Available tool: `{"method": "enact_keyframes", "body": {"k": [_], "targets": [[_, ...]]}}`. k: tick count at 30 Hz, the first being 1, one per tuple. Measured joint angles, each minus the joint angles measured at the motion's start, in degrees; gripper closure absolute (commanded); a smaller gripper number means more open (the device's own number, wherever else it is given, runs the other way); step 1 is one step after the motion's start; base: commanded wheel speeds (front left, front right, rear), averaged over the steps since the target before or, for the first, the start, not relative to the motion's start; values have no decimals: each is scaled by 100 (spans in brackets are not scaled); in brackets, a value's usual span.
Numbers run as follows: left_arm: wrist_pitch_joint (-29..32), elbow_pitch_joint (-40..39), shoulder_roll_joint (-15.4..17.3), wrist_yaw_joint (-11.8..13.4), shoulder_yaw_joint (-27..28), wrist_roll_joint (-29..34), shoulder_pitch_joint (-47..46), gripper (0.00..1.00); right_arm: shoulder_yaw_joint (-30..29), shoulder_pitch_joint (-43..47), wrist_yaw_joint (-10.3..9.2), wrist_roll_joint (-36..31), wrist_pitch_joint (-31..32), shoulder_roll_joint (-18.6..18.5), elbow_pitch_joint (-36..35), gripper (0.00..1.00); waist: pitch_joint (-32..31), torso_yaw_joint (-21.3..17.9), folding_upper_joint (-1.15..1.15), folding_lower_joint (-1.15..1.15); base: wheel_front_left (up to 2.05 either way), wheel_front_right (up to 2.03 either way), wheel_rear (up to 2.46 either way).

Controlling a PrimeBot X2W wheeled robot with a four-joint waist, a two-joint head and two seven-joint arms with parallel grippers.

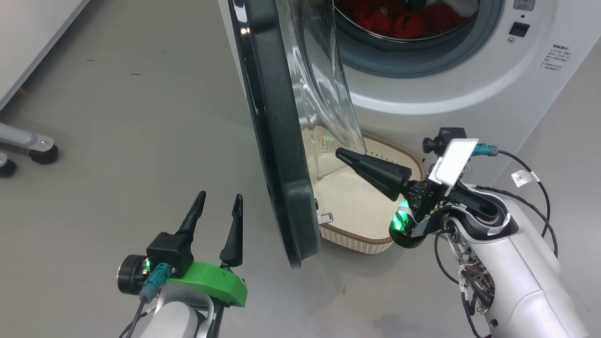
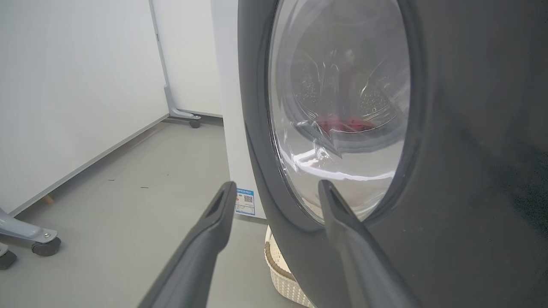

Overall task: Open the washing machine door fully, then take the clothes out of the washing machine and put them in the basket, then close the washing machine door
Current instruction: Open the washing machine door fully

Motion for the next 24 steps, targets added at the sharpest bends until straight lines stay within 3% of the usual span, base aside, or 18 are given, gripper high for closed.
{"method": "enact_keyframes", "body": {"k": [3,5,6,7,17,24], "targets": [[0,-2,-1,0,16,0,16,0,-291,176,0,34,-216,3,-219,100,-1,-59,0,0,0,0,0],[0,-1,0,0,33,0,27,0,-500,307,0,44,-379,4,-400,56,-3,-97,0,0,0,0,0],[0,-2,-1,0,46,1,32,0,-594,361,0,44,-474,4,-476,5,-5,-116,0,0,0,0,0],[0,-2,0,0,53,1,39,0,-698,425,0,36,-570,5,-552,0,-6,-134,0,0,0,0,0],[0,0,0,0,32,1,51,0,-1852,1176,0,-806,-1990,26,-1211,0,-22,-227,0,0,0,0,0],[0,-2,0,0,88,0,52,0,-2094,1694,0,-2490,-3103,-412,-1728,0,-9,-266,0,0,0,0,0]]}}
